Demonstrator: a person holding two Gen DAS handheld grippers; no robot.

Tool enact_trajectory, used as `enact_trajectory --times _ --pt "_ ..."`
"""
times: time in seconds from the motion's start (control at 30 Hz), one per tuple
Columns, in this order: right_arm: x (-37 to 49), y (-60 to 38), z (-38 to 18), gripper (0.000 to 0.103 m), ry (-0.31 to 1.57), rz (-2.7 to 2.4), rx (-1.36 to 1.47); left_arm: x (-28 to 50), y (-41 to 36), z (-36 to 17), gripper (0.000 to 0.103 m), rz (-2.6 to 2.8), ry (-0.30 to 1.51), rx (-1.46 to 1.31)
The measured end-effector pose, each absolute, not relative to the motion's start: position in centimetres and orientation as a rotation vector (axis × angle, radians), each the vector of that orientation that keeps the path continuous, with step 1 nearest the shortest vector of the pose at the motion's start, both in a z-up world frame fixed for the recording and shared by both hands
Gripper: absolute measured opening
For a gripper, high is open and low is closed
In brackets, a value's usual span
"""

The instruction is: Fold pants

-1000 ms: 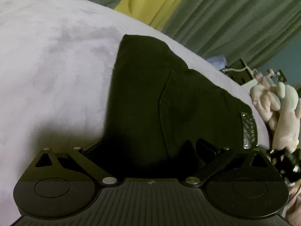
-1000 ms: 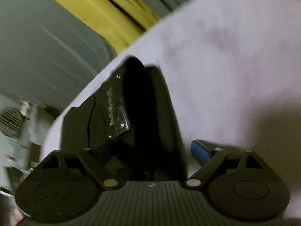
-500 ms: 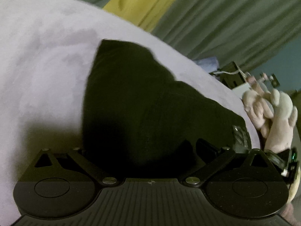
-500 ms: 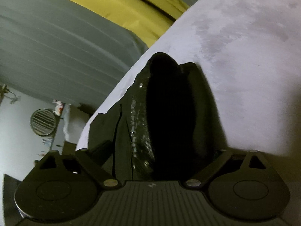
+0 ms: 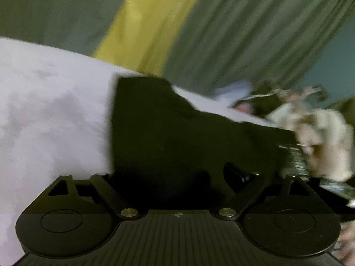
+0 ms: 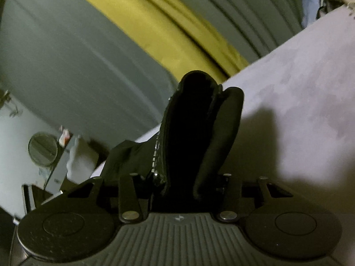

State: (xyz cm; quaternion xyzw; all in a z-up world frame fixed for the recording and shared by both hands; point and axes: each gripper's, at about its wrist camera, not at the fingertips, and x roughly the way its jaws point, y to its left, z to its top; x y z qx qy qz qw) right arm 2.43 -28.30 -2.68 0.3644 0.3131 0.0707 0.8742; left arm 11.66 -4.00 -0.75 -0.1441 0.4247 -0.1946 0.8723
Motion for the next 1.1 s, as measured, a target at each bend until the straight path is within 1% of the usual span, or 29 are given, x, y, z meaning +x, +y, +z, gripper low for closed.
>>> enact_trajectory --times 0.1,0.17,0.23,0.3,0.37,0.43,0.47,0.5,0.63,0.67,0.7,0.77,0.93,1.07,1.1 --pt "2.2 -29.7 -2.2 0.057 0.708 -0.031 0.652 11.2 -3.0 -1.1 0.091 -0.3 0.865 -0.236" --pt "0.9 -30.4 -1.9 0.063 0.697 -0.185 0.549 10.1 -1.9 -1.1 0.095 -0.286 0.852 -0.206" --pt "-0.9 -30.4 -1.1 0.065 0.64 -0.234 0.501 8.4 -1.1 -1.5 0.095 -0.285 0.842 -0.206" --pt "-2.5 -30.1 -0.5 0.065 0.585 -0.19 0.549 6.6 -0.6 -2.3 0.095 -0.276 0.844 -0.23" --pt "-4.1 -29.1 -0.4 0.064 0.569 -0.128 0.602 5.6 0.0 -3.1 0.095 -0.252 0.857 -0.25" --pt "-4.6 -27.5 -1.4 0.059 0.59 -0.058 0.658 4.7 -0.1 -4.1 0.095 -0.246 0.878 -0.268" --pt "-5.0 -27.0 -1.7 0.052 0.608 -0.037 0.682 4.5 -0.4 -4.7 0.095 -0.239 0.893 -0.272" --pt "-5.1 -26.3 -2.3 0.05 0.628 -0.023 0.697 4.1 -0.6 -5.2 0.095 -0.239 0.91 -0.27" --pt "-5.3 -24.9 -4.2 0.031 0.665 -0.045 0.706 2.3 -0.3 -6.2 0.097 -0.235 0.898 -0.24" --pt "-5.1 -24.8 -4.6 0.017 0.681 -0.063 0.664 2.0 -0.2 -6.2 0.098 -0.229 0.894 -0.236" --pt "-4.9 -24.7 -5.1 0.0 0.711 -0.102 0.589 1.8 0.0 -6.3 0.098 -0.224 0.888 -0.235" --pt "-4.7 -24.5 -5.8 0.0 0.728 -0.107 0.538 1.2 0.4 -6.3 0.098 -0.208 0.875 -0.227" --pt "-5.4 -24.8 -5.0 0.0 0.728 -0.167 0.628 -0.2 1.2 -5.9 0.097 -0.18 0.838 -0.209" --pt "-7.1 -23.4 -3.9 0.008 0.691 -0.169 0.582 -0.5 1.5 -5.9 0.097 -0.165 0.833 -0.212" --pt "-6.9 -23.1 -3.8 0.008 0.692 -0.172 0.566 -0.5 1.5 -5.9 0.097 -0.163 0.832 -0.209"
